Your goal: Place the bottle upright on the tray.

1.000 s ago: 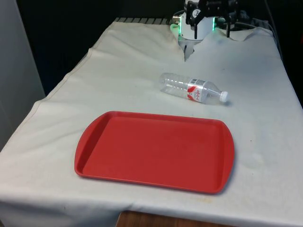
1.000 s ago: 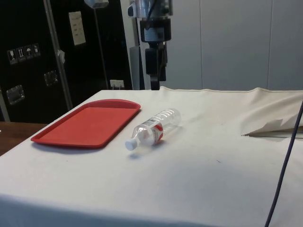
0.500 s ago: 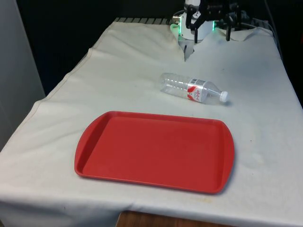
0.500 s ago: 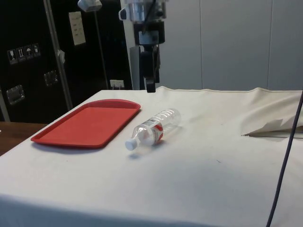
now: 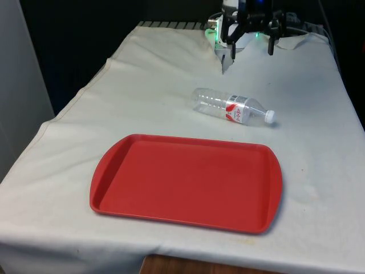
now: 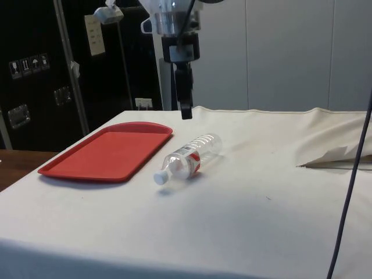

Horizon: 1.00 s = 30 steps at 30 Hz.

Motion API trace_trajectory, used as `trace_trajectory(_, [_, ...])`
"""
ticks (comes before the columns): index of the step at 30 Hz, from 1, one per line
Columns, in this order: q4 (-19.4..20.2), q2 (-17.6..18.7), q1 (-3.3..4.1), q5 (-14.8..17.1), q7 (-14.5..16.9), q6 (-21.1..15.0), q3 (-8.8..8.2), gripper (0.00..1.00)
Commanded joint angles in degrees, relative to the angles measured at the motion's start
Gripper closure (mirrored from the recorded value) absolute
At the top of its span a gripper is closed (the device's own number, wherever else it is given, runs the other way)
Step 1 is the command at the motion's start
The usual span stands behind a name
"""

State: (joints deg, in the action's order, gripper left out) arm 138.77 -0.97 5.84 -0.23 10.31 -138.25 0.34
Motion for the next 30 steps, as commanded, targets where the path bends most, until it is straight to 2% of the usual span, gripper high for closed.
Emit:
trace_trajectory(1, [-0.1,0.2,-0.06,-0.6,0.5,-0.1,-0.06,0.0])
trace_trajectory(16, [-0.5,1.4,0.0,-1.1,6.4,-0.3,-0.17,0.0])
trace_trajectory(18, [-0.3,1.2,-0.06,-0.3,6.8,-0.1,-0.23,0.0])
trace_trajectory(19, [-0.6,1.7,0.06,-1.2,7.1,-0.3,-0.06,0.0])
trace_trajectory(30, [-1.4,3.2,0.11,-2.2,8.6,-0.5,0.69,0.0])
